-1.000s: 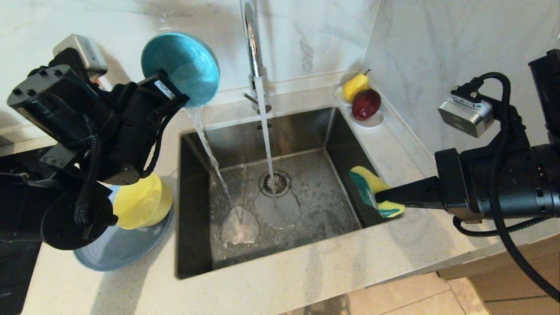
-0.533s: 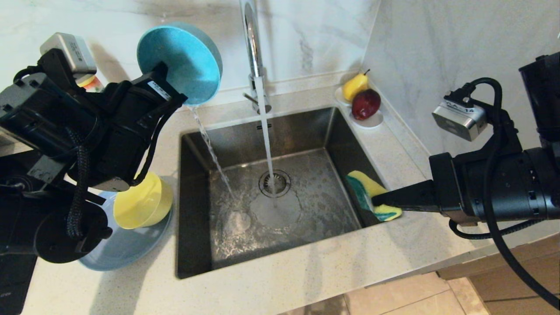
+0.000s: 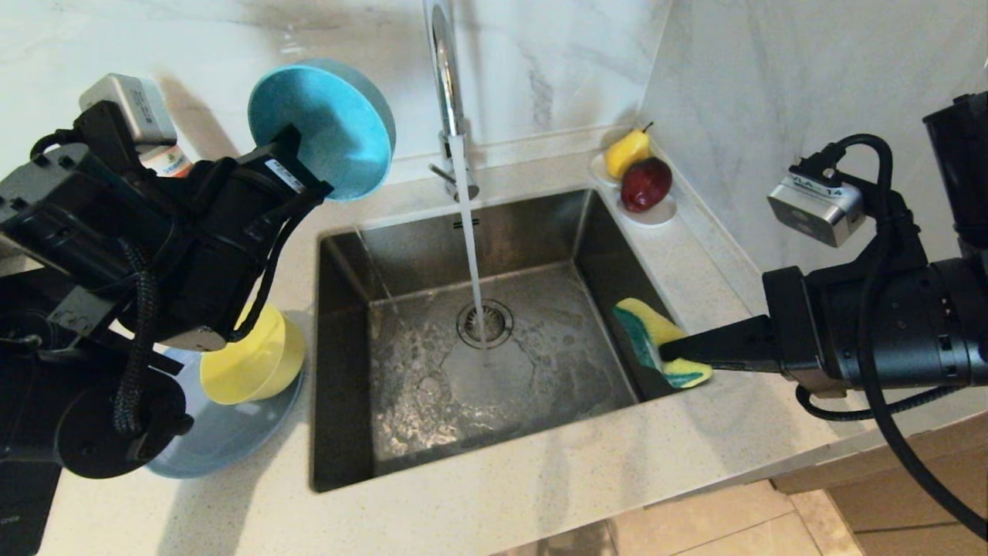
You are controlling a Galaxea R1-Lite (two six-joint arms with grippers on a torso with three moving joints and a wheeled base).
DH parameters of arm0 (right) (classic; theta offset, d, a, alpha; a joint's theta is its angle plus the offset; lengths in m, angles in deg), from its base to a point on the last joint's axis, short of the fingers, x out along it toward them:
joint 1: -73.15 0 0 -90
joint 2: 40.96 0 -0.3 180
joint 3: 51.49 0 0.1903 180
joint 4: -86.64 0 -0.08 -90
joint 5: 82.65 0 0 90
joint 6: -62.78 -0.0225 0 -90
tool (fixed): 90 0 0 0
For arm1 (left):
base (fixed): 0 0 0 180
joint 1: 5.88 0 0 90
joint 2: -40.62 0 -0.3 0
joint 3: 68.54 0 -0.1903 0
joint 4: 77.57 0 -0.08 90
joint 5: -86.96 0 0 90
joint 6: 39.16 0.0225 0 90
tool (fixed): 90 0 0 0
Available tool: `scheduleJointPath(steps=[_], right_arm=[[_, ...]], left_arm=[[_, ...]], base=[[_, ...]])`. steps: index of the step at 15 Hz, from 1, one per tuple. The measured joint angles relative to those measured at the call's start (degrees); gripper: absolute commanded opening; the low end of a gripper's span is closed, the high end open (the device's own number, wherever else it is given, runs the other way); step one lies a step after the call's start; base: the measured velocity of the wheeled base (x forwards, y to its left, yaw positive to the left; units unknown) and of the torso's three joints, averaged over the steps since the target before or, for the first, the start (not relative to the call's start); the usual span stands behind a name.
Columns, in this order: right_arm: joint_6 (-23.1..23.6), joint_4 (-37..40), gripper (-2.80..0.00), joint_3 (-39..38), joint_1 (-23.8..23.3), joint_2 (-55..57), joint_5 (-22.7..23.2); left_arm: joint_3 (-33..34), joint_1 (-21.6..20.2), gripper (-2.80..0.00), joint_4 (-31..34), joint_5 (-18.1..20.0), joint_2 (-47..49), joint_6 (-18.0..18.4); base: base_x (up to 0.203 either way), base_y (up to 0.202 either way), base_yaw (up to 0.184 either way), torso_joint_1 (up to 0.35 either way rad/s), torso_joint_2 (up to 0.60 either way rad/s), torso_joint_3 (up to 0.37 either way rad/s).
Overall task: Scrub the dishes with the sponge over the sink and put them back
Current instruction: Rinse the bowl
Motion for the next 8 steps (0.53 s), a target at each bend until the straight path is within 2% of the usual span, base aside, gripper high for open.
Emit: scheduleJointPath(steps=[3,8], right_arm=[[-0.03,0.00,-2.80,0.00,-0.16,-0.38,0.00],[-0.02,-0.01,-2.80,-0.70,-0.53,-0.79,-0.06]], left_arm=[[1.20,0.04,-2.80,5.81,0.03,-0.40,-0.24],[0.57,0.30,-2.80,30.11,0.37,-5.71,-2.39]], base=[[0.000,0.000,0.000,0.000,0.00,0.000],[0.000,0.000,0.000,0.000,0.00,0.000]])
